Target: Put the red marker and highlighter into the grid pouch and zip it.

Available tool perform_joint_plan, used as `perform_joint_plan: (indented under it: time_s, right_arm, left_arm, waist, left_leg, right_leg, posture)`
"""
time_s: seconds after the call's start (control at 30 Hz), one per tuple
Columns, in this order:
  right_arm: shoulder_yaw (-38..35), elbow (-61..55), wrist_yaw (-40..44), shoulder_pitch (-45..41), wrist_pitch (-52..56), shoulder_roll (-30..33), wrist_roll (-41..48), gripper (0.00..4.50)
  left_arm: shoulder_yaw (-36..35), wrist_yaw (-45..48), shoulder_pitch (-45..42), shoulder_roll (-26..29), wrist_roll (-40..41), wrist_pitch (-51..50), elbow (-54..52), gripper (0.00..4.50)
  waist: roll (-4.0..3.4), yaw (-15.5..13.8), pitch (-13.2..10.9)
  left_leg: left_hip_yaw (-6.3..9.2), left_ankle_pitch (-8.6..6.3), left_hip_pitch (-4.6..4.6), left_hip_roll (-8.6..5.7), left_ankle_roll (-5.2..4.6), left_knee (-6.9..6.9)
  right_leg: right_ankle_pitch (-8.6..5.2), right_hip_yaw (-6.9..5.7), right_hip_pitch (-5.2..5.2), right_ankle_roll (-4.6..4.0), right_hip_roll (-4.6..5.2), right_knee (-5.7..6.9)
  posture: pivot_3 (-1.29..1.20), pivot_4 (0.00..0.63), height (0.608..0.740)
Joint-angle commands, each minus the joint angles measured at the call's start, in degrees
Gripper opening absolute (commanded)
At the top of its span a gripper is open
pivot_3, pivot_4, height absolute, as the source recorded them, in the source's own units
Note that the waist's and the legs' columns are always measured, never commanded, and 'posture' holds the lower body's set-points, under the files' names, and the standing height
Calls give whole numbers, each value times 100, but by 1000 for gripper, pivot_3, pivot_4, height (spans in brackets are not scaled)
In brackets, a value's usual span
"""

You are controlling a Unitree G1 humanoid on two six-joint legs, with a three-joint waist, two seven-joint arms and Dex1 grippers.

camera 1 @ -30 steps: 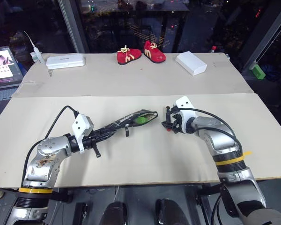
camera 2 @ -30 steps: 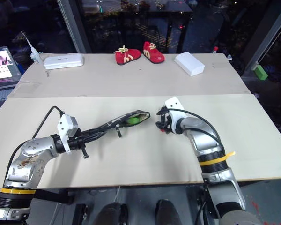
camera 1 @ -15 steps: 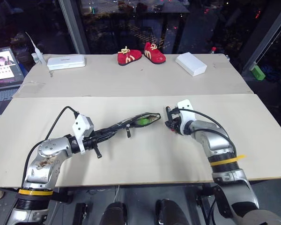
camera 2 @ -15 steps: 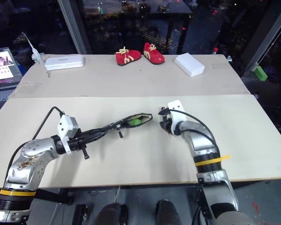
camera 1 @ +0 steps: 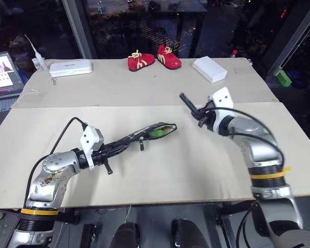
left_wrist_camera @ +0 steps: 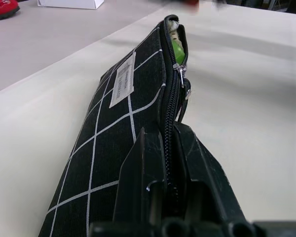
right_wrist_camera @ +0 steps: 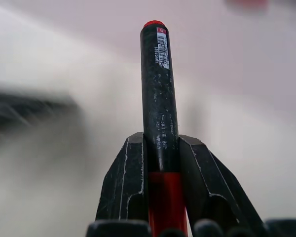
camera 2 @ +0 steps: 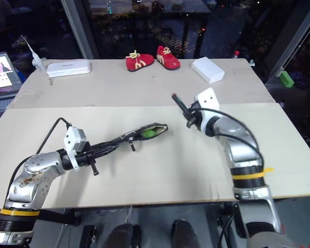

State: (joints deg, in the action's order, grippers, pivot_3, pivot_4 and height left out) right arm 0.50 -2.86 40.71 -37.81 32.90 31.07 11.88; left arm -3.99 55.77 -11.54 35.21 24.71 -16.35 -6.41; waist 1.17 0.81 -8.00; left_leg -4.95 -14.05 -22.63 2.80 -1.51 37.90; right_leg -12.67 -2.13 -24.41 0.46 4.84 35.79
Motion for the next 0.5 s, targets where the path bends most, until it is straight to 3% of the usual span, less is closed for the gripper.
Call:
perform_joint_plan:
  time_s: [0.03,0.2,0.5]
  right_arm:
    - [181,-1059,1306,232,-586,664,404,530]
    - [796,-1523,2224,649,-1185,1667,-30,530]
    - [1573,-1506,2109,558,-1410,1293,-633,530]
  left_arm:
    - [-58,51,-37,18,36,98,-41,0]
    - [-29,83,-82,2,15,157,50,0]
    - [-8,193,-166,44,8,224,161,0]
  waist:
    - [0,-12,0]
    - [2,-45,-1]
    - [4,-13,-2]
  left_leg:
    - [1,-1,1,1,-1,0]
    - [0,-1,4,-4,-1,1]
    - [-7,-1,17,2,-1,2]
  right_leg:
    - [0,-2,4,0,0,-2]
    - [-1,-3,11,1,6,-9]
    - [-2,8,9,-2,-4,0]
  posture:
    - [0,150,740]
    - [0,150,740]
    - [0,150,740]
